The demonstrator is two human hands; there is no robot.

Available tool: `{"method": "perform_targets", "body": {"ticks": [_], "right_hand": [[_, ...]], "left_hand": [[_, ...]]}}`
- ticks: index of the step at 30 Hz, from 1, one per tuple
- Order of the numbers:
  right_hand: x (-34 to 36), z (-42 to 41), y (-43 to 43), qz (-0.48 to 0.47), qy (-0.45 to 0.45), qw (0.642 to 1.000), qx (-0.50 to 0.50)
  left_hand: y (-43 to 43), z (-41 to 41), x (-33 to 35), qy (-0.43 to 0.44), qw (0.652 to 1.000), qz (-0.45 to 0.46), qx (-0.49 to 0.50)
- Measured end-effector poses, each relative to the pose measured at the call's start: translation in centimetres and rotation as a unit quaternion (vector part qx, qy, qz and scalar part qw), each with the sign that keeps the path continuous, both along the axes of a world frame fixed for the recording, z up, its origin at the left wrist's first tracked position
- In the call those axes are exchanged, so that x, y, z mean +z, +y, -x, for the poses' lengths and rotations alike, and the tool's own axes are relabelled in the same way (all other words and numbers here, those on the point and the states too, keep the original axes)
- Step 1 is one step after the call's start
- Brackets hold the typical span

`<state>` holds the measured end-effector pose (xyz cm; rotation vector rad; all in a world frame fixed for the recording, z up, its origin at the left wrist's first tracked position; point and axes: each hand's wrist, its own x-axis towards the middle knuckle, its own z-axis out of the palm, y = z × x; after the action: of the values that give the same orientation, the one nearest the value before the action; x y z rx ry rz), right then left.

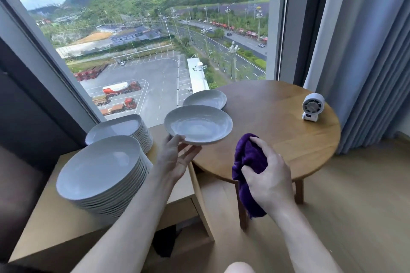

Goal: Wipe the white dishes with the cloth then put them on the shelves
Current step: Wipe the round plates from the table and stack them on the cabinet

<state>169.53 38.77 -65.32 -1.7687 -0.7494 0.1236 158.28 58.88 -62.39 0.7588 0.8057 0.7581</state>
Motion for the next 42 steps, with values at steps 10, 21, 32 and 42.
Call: {"method": "perform_targets", "body": {"ticks": [10,21,32,42], "right_hand": [[1.6,7.5,-2.0,-0.004,-0.058,0.994,0.097],[-0.9,15.0,-1.1,0.134,-0.125,0.932,0.313],[-2.3,19.6,-1.0,0.210,-0.290,0.851,0.385],[-2.5,19.0,0.0,0.133,-0.373,0.833,0.387]], "left_hand": [[-10.5,16.1,-3.2,-0.004,0.999,-0.005,-0.043],[-13.6,27.0,-5.4,0.017,0.997,-0.070,-0.039],[-12.0,28.5,-5.5,0.016,0.990,-0.092,-0.101],[-12.0,28.6,-6.4,0.046,0.980,-0.112,-0.159]]}}
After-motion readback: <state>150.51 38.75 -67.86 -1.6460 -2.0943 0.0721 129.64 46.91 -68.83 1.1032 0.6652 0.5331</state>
